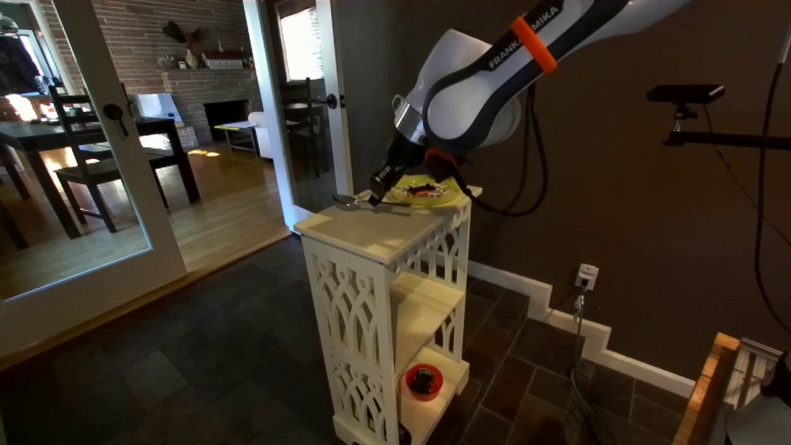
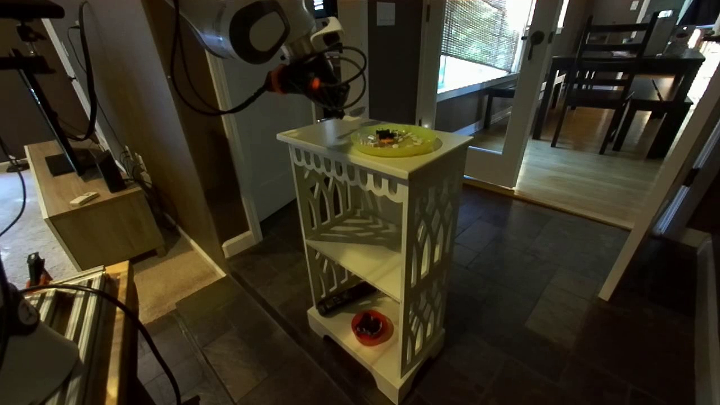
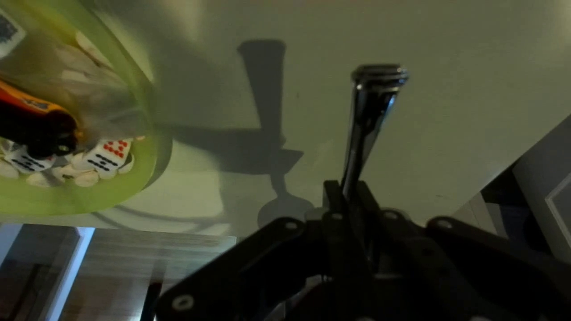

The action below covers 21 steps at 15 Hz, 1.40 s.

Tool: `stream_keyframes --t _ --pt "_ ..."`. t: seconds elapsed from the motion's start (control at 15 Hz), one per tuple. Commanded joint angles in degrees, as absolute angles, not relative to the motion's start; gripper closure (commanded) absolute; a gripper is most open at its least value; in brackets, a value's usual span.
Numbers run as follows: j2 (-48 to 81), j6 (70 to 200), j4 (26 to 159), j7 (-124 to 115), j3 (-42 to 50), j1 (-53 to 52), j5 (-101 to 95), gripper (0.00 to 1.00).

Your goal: Remove the silver spoon from the middle shelf and put it on the top

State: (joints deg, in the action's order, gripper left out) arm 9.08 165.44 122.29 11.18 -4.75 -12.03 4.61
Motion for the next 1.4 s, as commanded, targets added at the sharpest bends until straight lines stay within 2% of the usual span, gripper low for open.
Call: stream_keyframes --t 0.0,0.67,0.73,0.87,1.33 --pt "9.73 162.96 120.25 8.09 -5.87 -10.59 1.63 0.98" --pt "11.42 162.88 120.17 7.80 -5.53 -9.78 0.00 0.98" --pt "11.40 162.77 120.14 7.73 -5.48 -9.80 -0.37 0.94" --pt "11.44 162.71 120.12 7.36 -5.40 -9.85 -0.97 0.65" --pt "8.22 163.50 122.29 5.32 -5.61 -10.48 -2.03 0.18"
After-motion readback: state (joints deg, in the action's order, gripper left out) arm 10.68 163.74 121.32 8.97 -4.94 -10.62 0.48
